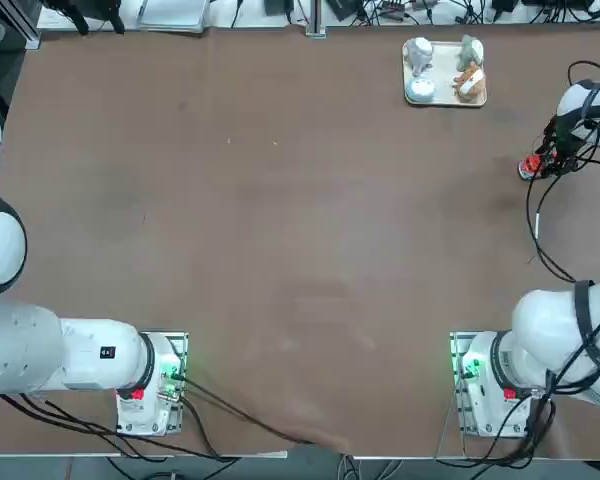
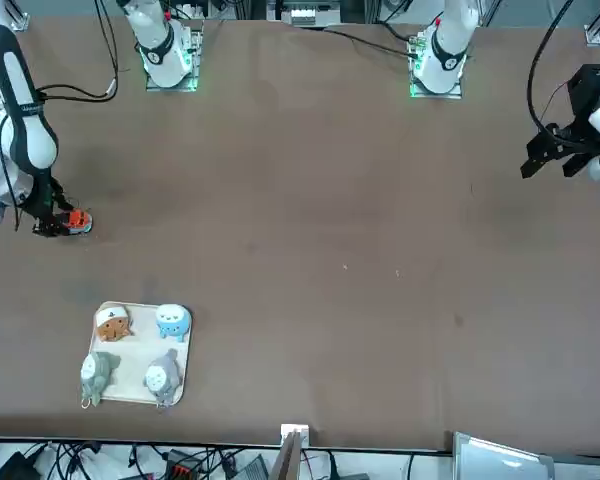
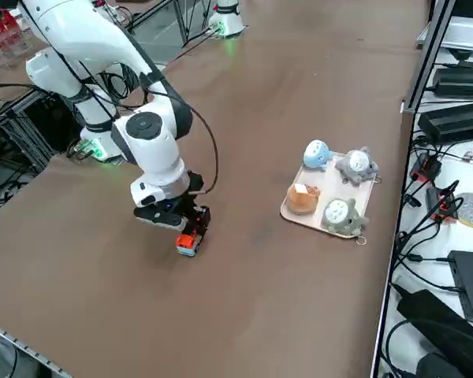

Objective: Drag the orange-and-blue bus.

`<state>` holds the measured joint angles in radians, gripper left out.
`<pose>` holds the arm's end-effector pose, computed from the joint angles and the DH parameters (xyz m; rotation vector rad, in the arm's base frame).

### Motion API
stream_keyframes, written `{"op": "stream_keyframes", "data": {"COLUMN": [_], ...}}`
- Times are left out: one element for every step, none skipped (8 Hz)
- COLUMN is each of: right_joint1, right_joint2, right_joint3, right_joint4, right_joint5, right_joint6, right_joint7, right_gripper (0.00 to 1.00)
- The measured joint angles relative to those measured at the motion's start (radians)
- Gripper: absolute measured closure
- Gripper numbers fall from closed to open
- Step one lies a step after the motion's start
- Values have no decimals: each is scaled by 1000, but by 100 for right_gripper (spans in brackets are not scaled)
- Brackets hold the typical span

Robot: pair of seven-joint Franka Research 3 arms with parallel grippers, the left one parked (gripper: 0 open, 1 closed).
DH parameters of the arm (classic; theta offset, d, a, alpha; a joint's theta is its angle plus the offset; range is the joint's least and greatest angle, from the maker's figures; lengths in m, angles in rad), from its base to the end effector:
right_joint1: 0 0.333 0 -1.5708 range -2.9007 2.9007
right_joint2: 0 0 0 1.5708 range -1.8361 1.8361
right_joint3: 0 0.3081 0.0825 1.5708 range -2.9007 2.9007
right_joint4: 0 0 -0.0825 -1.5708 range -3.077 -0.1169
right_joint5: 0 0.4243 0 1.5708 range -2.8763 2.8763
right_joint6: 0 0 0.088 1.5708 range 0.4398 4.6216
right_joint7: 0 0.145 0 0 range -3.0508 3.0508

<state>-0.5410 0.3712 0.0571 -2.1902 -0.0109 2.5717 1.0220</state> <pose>0.5141 -0.2682 0.1368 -2.2853 2.1306 -0.0104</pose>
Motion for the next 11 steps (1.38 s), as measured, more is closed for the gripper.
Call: {"op": "stream_keyframes", "data": {"right_joint1": [11,36,73,124,183,244,301,351,394,431,468], "right_joint2": [-2,-6,-13,-21,-27,-30,-31,-32,-33,-33,-34], "right_joint3": [3,5,8,10,12,14,16,18,19,20,21], "right_joint4": [-1,-4,-12,-20,-28,-32,-34,-36,-39,-41,-42], "right_joint5": [0,0,0,0,0,0,0,0,0,0,0], "right_joint6": [-8,-23,-39,-53,-61,-66,-68,-68,-67,-64,-62], "right_joint7": [30,79,127,178,240,312,381,433,474,516,560], "right_gripper": [40,40,40,40,40,40,40,40,40,40,40]}}
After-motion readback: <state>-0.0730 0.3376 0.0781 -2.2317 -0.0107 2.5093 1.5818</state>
